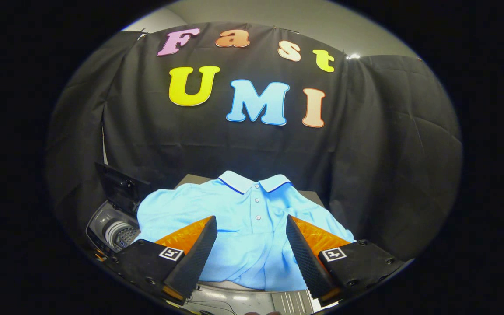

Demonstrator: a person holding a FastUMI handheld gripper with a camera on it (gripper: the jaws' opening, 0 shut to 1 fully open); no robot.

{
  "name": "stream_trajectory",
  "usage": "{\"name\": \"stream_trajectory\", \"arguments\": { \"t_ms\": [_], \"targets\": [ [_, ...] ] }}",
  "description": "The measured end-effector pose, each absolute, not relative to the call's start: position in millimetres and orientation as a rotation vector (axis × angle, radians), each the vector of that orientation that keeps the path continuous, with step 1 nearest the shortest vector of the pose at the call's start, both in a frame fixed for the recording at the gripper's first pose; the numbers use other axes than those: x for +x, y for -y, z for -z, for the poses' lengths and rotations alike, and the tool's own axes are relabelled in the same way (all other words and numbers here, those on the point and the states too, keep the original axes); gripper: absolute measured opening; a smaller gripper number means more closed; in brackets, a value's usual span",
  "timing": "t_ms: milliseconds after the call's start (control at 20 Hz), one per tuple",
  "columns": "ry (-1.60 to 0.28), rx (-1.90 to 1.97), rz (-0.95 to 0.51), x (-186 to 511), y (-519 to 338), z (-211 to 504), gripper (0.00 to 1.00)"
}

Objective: Put the clothes into the washing machine and then close the washing machine lid.

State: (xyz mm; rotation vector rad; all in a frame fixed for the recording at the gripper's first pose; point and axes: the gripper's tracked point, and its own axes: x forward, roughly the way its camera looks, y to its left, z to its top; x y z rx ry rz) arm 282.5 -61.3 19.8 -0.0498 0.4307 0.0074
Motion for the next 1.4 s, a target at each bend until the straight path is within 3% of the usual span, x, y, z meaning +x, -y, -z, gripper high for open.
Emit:
{"name": "stream_trajectory", "arguments": {
  "t_ms": [750,1150,1250,1400],
  "targets": [
    [-0.57,0.04,-0.034,321.7,64.6,50.1,0.99],
    [-0.549,0.107,-0.052,321.0,58.4,51.7,0.98],
    [-0.527,0.113,-0.044,322.0,60.7,55.4,0.93],
    [-0.541,0.116,-0.032,322.4,59.1,56.6,0.93]
  ]
}}
